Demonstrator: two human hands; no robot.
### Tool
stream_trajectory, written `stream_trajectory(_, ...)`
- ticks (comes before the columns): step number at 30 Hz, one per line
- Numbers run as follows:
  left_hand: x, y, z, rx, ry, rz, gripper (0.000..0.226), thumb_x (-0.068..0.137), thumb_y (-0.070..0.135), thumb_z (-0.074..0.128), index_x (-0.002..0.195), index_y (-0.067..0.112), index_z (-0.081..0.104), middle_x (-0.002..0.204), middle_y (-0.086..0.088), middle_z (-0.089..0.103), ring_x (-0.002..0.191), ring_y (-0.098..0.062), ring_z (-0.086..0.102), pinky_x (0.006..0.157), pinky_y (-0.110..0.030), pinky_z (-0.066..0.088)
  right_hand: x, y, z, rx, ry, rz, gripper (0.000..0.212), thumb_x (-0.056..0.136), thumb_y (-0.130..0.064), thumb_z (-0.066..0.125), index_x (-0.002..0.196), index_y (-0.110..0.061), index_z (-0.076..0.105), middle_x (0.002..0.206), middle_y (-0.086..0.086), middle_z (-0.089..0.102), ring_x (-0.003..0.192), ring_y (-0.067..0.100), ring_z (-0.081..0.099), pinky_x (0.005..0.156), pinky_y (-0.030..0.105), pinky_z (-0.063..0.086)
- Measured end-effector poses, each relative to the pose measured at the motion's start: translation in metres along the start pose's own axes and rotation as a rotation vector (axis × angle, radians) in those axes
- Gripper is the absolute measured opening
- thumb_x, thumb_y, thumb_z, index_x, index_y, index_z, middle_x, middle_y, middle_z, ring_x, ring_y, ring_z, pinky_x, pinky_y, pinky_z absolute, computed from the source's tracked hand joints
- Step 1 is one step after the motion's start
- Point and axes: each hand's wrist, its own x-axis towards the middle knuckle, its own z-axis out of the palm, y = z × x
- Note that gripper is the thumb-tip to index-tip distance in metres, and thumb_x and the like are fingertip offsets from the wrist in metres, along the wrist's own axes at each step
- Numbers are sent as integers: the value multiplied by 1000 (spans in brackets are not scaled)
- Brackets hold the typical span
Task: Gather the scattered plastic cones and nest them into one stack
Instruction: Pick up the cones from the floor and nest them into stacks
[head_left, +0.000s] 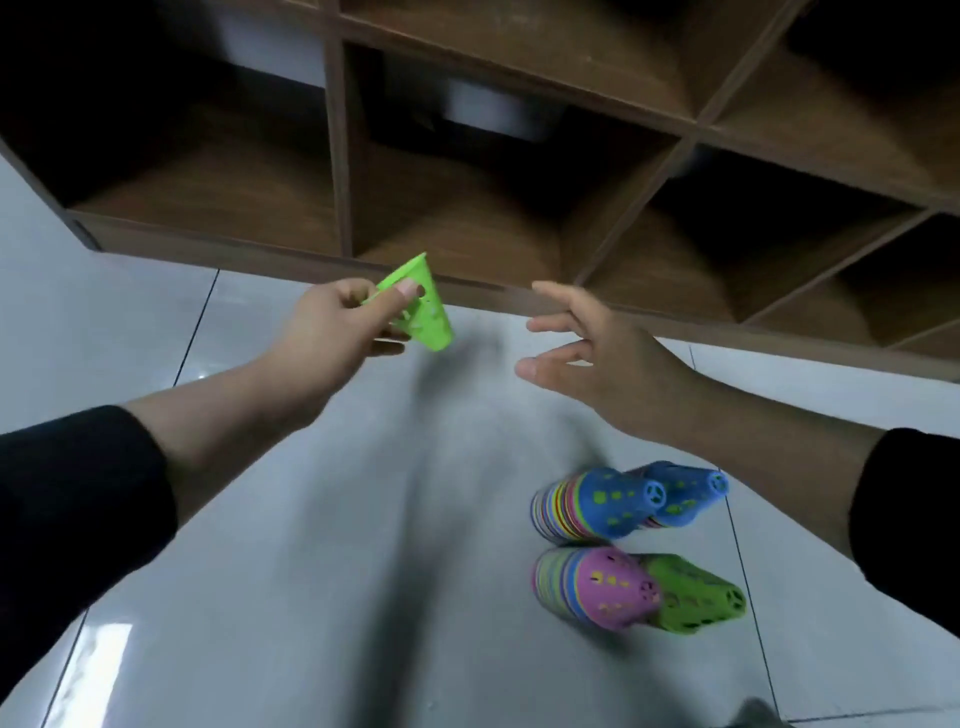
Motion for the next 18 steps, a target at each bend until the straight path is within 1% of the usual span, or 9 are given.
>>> stream_trajectory(2, -33, 28, 60, -95, -99, -21, 47, 90, 49, 65, 97, 3, 69, 100, -12, 74, 96, -27, 72, 90, -47, 57, -29, -3, -10, 135, 1, -36, 74, 80, -38, 78, 142, -43, 38, 131, -12, 58, 99, 9, 69, 92, 43, 56)
stream_trajectory(4, -63, 48, 105, -148, -204, -66, 55, 94, 54, 57, 112, 3, 67, 108, -10, 73, 101, -26, 70, 92, -44, 57, -59, -3, -21, 267, 87, -95, 59, 84, -21, 77, 134, -34, 50, 123, -10, 64, 86, 14, 69, 87, 51, 56)
stream_trajectory(6, -91, 62, 139, -165, -295, -109, 56, 96, 57, 50, 118, 8, 66, 112, -6, 73, 104, -24, 69, 91, -40, 56, -87, 3, -34, 308, 212, -136, 47, 86, -10, 75, 126, -26, 57, 113, -7, 68, 80, 20, 67, 80, 52, 57)
stream_trajectory(8, -114, 72, 168, -126, -343, -134, 51, 97, 59, 45, 118, 18, 66, 114, 1, 72, 105, -19, 69, 91, -40, 57, -111, 19, -51, 253, 289, -176, 40, 86, -11, 74, 119, -30, 60, 100, -11, 71, 80, 18, 66, 75, 47, 59)
stream_trajectory(11, -142, 67, 198, -8, -291, -140, 49, 94, 67, 40, 122, 30, 56, 120, 5, 66, 101, -12, 70, 93, -42, 56, -138, 52, -79, 31, 301, -183, 35, 86, -24, 75, 117, -34, 61, 92, -18, 65, 78, 4, 58, 74, 25, 51)
stream_trajectory(13, -155, 52, 202, 128, -166, -115, 42, 95, 66, 40, 116, 32, 52, 116, 2, 66, 95, -13, 70, 92, -45, 55, -146, 77, -91, -341, 249, -155, 43, 85, -35, 74, 125, -29, 59, 102, -16, 60, 89, 4, 53, 78, 16, 39)
stream_trajectory(15, -169, 31, 198, 299, -77, -89, 34, 96, 61, 44, 114, 32, 51, 109, 1, 66, 93, -18, 69, 88, -44, 56, -149, 101, -94, -607, 141, -133, 52, 85, -40, 71, 131, -23, 53, 115, -4, 58, 102, 16, 54, 81, 24, 37)
stream_trajectory(17, -184, 7, 192, 498, -82, -66, 39, 95, 60, 47, 122, 33, 48, 112, 5, 64, 97, -18, 66, 82, -37, 54, -148, 115, -92, -680, 49, -79, 52, 86, -40, 70, 128, -21, 48, 112, 2, 55, 94, 22, 52, 75, 31, 37)
stream_trajectory(18, -192, -6, 190, 605, -108, -46, 44, 93, 62, 48, 127, 35, 45, 116, 7, 61, 99, -15, 64, 83, -35, 53, -146, 119, -91, -692, 15, -60, 51, 86, -40, 70, 126, -20, 46, 107, 3, 54, 89, 23, 50, 72, 32, 37)
